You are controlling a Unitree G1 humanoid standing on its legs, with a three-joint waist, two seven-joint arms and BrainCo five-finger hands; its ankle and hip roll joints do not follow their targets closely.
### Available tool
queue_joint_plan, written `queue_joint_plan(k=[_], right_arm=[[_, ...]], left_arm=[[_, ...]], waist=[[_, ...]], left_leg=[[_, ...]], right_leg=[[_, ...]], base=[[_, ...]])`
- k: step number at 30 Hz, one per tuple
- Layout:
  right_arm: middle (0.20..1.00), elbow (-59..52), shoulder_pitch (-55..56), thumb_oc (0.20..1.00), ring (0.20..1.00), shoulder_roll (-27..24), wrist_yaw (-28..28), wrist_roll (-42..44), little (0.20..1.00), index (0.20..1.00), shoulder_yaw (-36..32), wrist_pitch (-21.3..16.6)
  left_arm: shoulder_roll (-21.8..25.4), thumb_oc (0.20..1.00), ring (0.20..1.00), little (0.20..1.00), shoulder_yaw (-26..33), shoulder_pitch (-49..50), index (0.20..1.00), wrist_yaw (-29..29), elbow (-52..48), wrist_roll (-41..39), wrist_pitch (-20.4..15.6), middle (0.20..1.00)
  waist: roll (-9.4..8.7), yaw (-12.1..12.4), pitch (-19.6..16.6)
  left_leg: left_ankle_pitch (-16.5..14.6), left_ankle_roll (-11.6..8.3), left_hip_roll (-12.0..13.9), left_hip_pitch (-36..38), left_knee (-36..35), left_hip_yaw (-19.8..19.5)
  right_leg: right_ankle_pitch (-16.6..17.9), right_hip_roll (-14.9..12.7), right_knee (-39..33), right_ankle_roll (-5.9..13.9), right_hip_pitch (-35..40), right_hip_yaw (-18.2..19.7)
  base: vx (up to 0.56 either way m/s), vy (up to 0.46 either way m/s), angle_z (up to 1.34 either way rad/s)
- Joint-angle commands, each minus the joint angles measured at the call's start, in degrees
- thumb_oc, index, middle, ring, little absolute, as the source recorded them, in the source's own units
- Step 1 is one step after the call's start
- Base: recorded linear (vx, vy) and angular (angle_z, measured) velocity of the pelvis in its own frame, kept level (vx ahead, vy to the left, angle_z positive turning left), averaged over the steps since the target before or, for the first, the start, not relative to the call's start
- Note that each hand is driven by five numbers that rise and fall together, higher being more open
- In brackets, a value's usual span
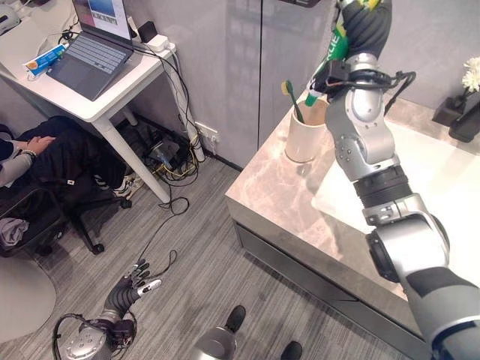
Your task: Put brush and paste in cup on sink, flatten towel.
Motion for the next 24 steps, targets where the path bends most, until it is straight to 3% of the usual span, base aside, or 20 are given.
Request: queue_joint_plan(k=[1,24], right_arm=[[0.200,-4.3,-2.3,0.200,0.200,-2.9,1.0,-2.5,0.200,0.200,-1.0,-3.7],[0.200,-12.0,-11.5,0.200,0.200,-6.0,0.3,-4.2,0.200,0.200,1.6,-6.0]], left_arm=[[2.9,1.000,1.000,1.000,-1.8,0.6,1.000,0.8,-1.0,2.5,-2.6,1.000],[2.1,1.000,1.000,1.000,0.2,0.0,1.000,1.7,0.7,2.0,-2.8,1.000]], waist=[[-2.46,1.4,-1.8],[-3.77,0.7,-2.9]], left_leg=[[1.8,0.18,-1.9,-3.0,0.2,0.2],[1.4,-0.16,-1.5,-2.5,0.2,0.6]], right_leg=[[2.3,-6.1,0.5,6.32,7.8,-0.9],[1.9,-5.8,0.5,6.21,8.3,-0.7]], base=[[0.00,0.000,0.00],[0.00,0.000,0.00]])
